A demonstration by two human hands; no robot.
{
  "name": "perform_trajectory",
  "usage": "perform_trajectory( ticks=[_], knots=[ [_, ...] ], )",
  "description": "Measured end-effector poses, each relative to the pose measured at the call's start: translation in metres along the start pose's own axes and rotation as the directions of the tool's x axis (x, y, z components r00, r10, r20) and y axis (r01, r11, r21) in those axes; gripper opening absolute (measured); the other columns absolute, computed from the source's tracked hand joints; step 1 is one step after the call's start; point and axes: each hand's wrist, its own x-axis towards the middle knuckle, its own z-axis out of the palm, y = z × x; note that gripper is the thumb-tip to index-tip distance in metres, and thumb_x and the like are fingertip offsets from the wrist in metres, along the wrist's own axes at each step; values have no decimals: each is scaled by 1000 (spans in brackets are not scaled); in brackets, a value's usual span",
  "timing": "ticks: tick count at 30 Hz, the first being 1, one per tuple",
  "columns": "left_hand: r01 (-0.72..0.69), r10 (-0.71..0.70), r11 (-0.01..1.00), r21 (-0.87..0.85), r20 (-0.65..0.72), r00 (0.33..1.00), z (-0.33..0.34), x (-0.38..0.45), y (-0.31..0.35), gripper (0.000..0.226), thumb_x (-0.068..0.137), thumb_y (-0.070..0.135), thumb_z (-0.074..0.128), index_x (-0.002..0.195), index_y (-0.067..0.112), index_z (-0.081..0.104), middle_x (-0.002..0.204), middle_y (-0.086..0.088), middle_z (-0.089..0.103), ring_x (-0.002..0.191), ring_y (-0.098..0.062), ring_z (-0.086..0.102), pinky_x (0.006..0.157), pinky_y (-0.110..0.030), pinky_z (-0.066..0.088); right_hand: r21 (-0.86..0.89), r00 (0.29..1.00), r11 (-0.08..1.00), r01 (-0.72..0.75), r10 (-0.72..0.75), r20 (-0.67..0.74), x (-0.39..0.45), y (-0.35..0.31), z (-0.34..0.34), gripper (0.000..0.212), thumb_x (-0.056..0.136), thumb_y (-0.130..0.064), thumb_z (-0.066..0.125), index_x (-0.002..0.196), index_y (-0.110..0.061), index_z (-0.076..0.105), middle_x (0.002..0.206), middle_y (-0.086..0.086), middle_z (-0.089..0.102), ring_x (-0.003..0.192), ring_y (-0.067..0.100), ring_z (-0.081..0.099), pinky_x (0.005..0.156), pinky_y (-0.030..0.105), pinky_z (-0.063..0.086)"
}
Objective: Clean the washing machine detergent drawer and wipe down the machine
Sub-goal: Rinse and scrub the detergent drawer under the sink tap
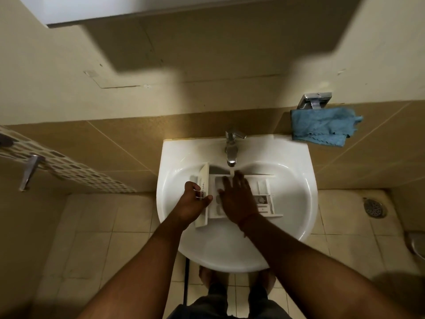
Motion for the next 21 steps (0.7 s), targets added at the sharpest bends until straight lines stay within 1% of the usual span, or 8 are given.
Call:
perform_trajectory(
  ticks=[3,6,8,11,14,15,19,21],
  knots=[
    [1,-1,1000,3,8,1000,0,-1,2,37,92,19,66,110,16,34,104,-6,51,92,-23,55,85,-46,54,11,995,995,96,-95,-14,-6,8,-1,55,97,-30,39,148,-8,36,148,21,41,140,37,35,113,48,30],
    [-3,3,1000,23,10,1000,-1,0,0,37,92,21,66,109,18,34,106,-7,51,95,-25,56,86,-47,54,149,972,964,-220,229,-46,-13,70,-12,53,100,-31,37,148,-8,34,152,15,38,138,32,39,114,42,31],
    [-8,8,1000,28,7,1000,-2,0,0,36,92,21,67,108,19,34,106,-8,51,97,-26,56,87,-49,53,135,931,923,-361,365,-4,-11,93,-17,51,101,-27,40,146,-4,35,149,19,40,136,35,41,114,42,33],
    [-8,8,1000,25,2,1000,-1,0,0,36,92,21,66,107,19,34,104,-8,51,94,-24,55,86,-48,53,204,953,933,-297,303,2,3,55,-11,39,95,-20,46,132,-6,52,132,17,56,122,34,53,104,37,41],
    [-2,2,999,34,0,1000,0,-1,2,38,92,21,66,110,18,33,106,-7,51,95,-24,56,85,-44,54,79,1000,997,4,-6,16,4,29,0,46,95,-16,48,140,-5,47,144,18,47,134,38,43,111,43,34],
    [6,-6,1000,29,2,1000,-1,-2,2,39,92,21,66,111,18,33,106,-7,51,96,-25,56,84,-44,54,76,1000,997,-6,6,9,4,35,-2,48,95,-15,46,142,-5,45,147,17,44,135,36,42,113,42,32],
    [10,-10,1000,27,10,1000,-1,-2,4,41,92,20,66,114,15,32,106,-6,51,95,-23,57,83,-41,54,198,917,900,-389,399,-13,-5,63,-7,49,93,-9,44,141,-6,46,145,17,43,131,34,43,111,32,31],
    [11,-11,999,31,9,1000,0,-2,4,41,92,19,66,114,15,32,105,-6,51,93,-22,56,82,-41,54,192,950,935,-298,310,-33,-1,27,-10,44,92,-8,48,136,-7,51,134,18,50,122,33,50,104,34,39]
  ],
)
